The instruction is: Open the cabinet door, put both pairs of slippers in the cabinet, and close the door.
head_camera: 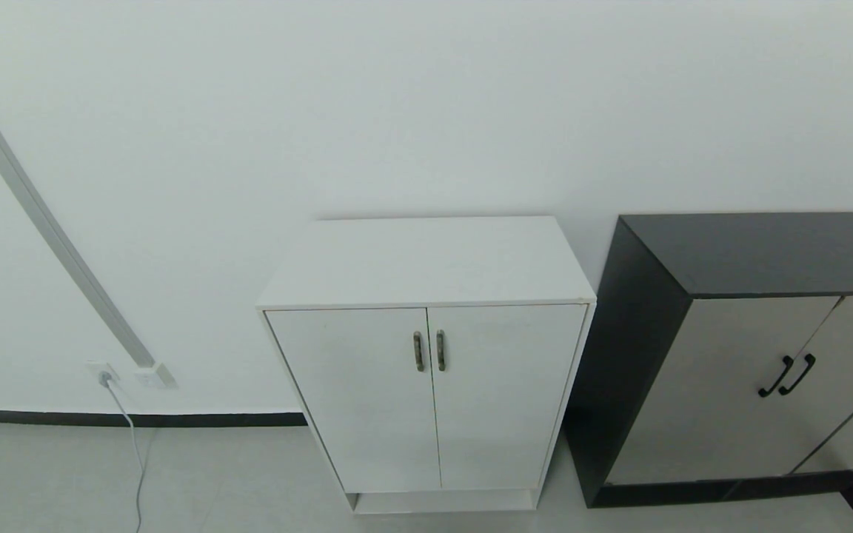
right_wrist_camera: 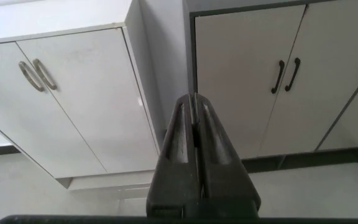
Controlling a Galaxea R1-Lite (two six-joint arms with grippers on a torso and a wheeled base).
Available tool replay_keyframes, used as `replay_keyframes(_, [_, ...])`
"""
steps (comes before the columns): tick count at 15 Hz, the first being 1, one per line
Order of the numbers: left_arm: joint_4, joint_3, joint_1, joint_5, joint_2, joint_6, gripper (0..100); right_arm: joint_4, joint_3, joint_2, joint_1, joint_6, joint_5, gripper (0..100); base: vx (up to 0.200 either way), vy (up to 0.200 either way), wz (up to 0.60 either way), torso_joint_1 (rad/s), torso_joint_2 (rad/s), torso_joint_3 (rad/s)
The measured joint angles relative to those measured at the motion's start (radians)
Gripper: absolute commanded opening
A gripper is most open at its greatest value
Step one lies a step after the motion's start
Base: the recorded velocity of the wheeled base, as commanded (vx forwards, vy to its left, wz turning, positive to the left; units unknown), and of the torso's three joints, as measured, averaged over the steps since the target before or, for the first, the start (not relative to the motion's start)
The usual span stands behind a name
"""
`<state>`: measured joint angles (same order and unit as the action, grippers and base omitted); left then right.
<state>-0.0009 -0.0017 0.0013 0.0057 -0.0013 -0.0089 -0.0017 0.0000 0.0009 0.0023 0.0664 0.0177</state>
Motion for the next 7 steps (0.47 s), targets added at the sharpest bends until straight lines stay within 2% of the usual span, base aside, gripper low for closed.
replay_keyframes(7, [0.000,0.000,0.000,0.000,0.000,0.000,0,0.000,0.000,-0.001,-0.001,-0.004,-0.001,0,0.000,0.000,0.00,0.000,0.00,0.000])
